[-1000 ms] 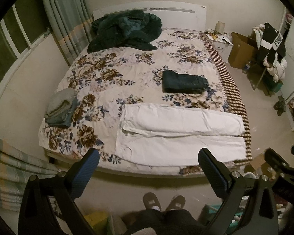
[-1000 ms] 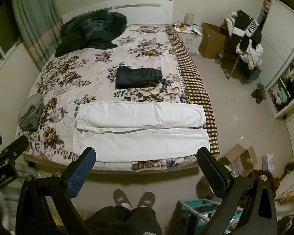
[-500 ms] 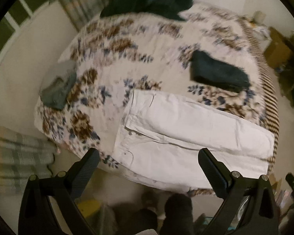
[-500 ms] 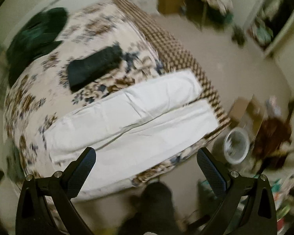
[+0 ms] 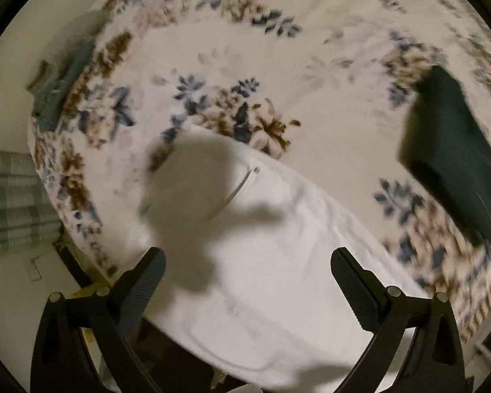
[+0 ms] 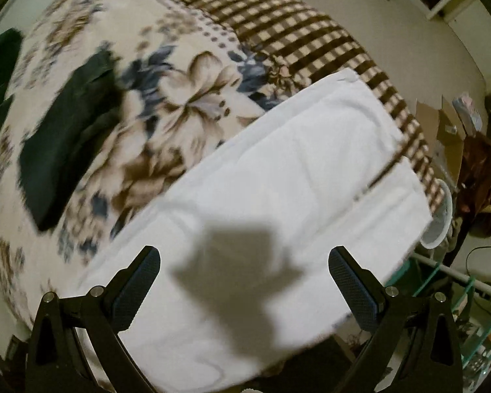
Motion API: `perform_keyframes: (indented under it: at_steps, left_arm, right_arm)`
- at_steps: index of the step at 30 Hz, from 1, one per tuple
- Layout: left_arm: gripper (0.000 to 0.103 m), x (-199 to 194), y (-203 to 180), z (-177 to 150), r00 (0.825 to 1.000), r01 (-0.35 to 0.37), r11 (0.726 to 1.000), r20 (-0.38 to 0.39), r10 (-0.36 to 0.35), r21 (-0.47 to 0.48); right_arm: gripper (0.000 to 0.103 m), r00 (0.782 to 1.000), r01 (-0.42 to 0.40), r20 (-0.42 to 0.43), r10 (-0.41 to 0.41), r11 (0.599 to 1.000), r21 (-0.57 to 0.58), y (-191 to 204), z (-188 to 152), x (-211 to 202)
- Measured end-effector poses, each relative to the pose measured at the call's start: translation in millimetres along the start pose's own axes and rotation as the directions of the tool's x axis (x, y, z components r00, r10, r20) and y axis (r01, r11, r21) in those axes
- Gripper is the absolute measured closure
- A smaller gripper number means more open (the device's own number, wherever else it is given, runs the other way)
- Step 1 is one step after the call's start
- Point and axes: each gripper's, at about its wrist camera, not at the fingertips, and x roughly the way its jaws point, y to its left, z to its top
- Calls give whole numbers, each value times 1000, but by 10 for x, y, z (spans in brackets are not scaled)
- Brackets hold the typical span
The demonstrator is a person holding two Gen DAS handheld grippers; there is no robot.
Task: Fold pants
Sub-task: 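Lower both tools onto the white pants' leg ends, then grasp the pant leg hem with the left tool while the right tool grasps the other hem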
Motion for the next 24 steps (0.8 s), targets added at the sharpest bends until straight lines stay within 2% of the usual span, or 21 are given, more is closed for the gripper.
perform_keyframes:
  at_steps: [4,7,11,12,13,14,15,16,17,19,20,21,22,24]
  left_arm:
    - [0,569,-175,424,998,-24,999,-55,21,-49]
    - [0,888,-224,624,995,-38,996,-96,30,-84]
    - [1,1170,-141,724,990,-67,990,-135,50,-122]
    - [11,1198,-79,709,991,-69,988,-126,52,-137]
    - [28,1200,-23,685,993,-62,986,-110,45,-154]
    - [36,1188,41,653,995,-46,983,-98,29,-175]
    - [47,1181,79,635,996,-15,981,-85,-1,-195]
    - [63,1141,126,601,997,29,977,-61,-43,-211]
    - [70,1107,145,579,997,51,975,-45,-62,-217]
    - [79,1040,176,539,997,69,970,-20,-75,-232]
    - [80,1003,185,521,997,76,970,-9,-81,-232]
    - [82,956,198,495,997,80,970,-1,-82,-231]
    - [82,868,233,458,996,95,969,24,-92,-229]
    - [83,749,322,388,993,117,968,54,-108,-223]
  right_arm:
    - [0,999,36,-24,-35,999,39,-57,376,430]
    - [0,997,61,-40,-59,997,49,-44,586,707]
    - [0,993,97,-80,-92,993,62,-28,772,1053]
    - [0,991,98,-102,-90,992,74,-37,809,1144]
    - [0,989,98,-118,-88,991,86,-47,838,1210]
    - [0,988,97,-131,-84,991,97,-64,865,1266]
    - [0,987,92,-140,-77,990,105,-78,884,1303]
    - [0,987,86,-146,-70,990,114,-87,904,1337]
    - [0,987,77,-149,-58,989,124,-95,922,1362]
    - [7,988,58,-150,-36,988,143,-98,946,1380]
    - [17,989,49,-145,-27,987,150,-93,955,1367]
    - [33,991,42,-135,-21,987,154,-84,961,1335]
    - [42,992,33,-128,-13,987,156,-78,968,1300]
    - [83,994,3,-112,15,987,161,-69,962,1200]
